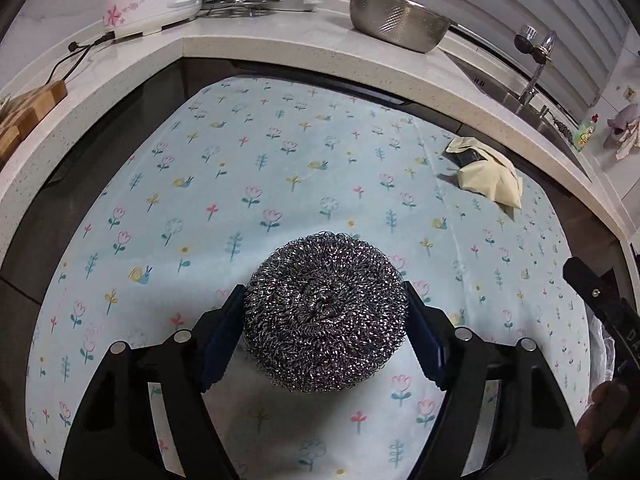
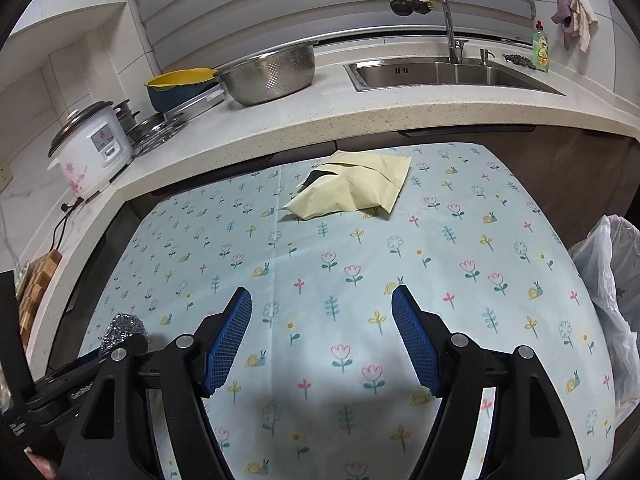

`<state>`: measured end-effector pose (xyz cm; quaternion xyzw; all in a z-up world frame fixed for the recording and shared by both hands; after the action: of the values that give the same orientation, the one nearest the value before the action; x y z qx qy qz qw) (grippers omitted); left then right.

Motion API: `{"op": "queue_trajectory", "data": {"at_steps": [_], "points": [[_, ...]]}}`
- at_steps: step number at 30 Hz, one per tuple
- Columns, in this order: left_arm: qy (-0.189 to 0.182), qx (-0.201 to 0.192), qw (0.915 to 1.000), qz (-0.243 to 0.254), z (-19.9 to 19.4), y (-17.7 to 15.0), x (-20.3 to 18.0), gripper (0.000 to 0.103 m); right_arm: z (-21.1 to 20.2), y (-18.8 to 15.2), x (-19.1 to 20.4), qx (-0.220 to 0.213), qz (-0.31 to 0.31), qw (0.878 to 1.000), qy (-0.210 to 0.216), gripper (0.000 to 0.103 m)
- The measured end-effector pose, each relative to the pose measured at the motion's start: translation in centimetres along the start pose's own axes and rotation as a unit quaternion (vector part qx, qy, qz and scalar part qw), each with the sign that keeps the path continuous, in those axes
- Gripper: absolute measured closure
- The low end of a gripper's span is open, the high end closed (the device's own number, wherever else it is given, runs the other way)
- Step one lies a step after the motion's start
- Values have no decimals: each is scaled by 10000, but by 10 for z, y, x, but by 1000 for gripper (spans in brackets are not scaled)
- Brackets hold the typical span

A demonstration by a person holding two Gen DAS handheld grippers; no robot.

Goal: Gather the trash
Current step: 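Grasp the beige cloth packet with the right tool while the left tool holds the scrubber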

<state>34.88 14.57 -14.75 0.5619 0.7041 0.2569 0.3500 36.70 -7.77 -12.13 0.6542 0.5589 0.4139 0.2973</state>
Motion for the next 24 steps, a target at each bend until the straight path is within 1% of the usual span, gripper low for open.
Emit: {"op": "queue_trajectory", "data": {"at_steps": [8, 13, 20, 24], "points": [[-322, -202, 9991, 190, 22, 33, -54, 31, 45, 26, -29, -31, 39, 9999, -160, 33], [-394, -262, 9983, 337, 46, 46, -81, 31, 81, 38, -39, 13, 84, 9998, -162, 33], [-388, -221, 9981, 425, 85, 55, -102, 31, 129, 36, -52, 259, 318, 9991, -107, 33], [-381, -202, 9978, 498, 102, 56, -111, 31, 144, 33, -57, 339, 429, 9985, -56, 33]]}}
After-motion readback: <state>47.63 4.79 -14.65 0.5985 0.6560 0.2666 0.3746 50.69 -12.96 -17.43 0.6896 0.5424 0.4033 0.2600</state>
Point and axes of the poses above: each gripper's, at about its wrist camera, not at the fingertips, and z roughly the way its jaws point, x to its left, y to its top, the point moved 8 cm from there along z, roughly the way its jaws point, and after that the axes turned 15 degrees about -x, right-handed, at the moved point
